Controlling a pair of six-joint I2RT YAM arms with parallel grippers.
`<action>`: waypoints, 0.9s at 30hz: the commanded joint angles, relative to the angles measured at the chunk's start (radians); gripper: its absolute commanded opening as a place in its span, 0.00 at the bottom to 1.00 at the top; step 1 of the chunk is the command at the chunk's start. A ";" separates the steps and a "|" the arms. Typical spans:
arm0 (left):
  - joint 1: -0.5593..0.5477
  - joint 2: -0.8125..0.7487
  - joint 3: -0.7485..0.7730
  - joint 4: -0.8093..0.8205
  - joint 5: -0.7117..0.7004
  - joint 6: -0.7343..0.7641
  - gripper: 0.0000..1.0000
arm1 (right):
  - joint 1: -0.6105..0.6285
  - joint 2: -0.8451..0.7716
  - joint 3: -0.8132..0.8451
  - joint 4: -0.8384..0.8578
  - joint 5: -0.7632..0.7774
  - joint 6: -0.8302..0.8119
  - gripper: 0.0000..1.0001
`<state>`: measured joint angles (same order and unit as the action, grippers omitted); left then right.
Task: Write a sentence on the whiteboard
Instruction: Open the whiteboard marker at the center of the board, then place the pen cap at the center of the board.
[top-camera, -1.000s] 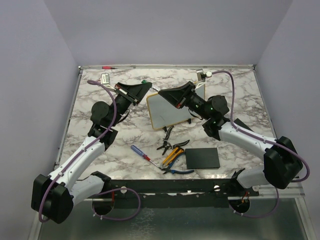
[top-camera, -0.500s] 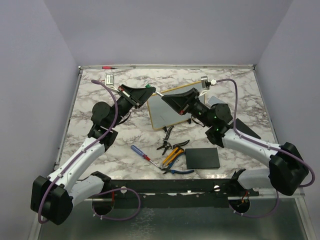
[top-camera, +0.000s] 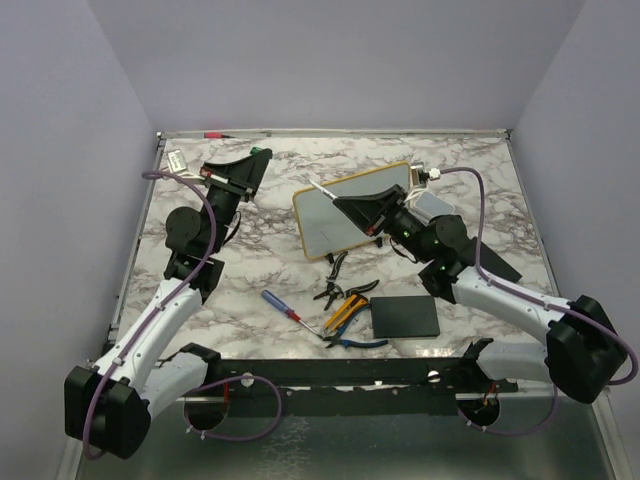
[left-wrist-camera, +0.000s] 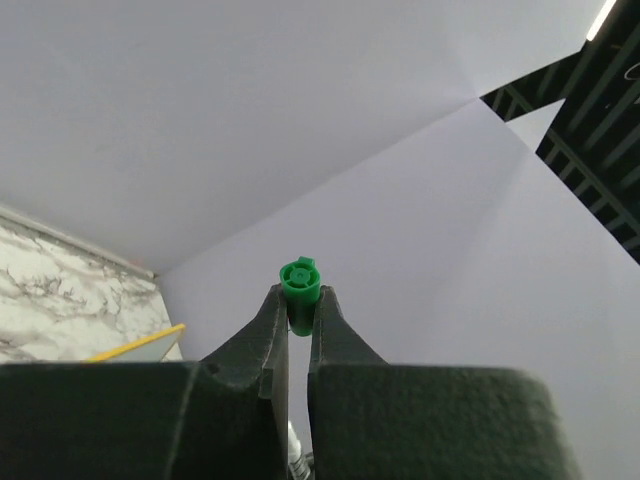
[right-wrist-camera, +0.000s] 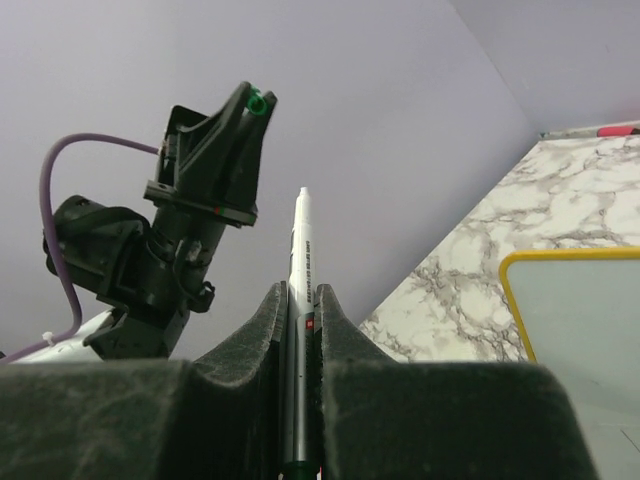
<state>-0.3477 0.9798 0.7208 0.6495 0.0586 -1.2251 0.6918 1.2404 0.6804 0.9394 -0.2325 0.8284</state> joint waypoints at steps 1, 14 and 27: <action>0.021 -0.031 -0.017 0.062 -0.103 0.024 0.00 | -0.001 -0.038 -0.039 -0.027 0.039 -0.014 0.00; 0.109 0.018 0.148 -0.545 0.158 0.399 0.00 | -0.002 -0.301 0.087 -0.604 0.174 -0.337 0.01; 0.028 0.265 0.075 -0.998 0.055 0.770 0.00 | -0.054 -0.455 0.052 -0.881 0.215 -0.471 0.01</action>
<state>-0.2543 1.1603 0.8421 -0.2123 0.1635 -0.5709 0.6399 0.8070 0.7750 0.1265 -0.0353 0.3859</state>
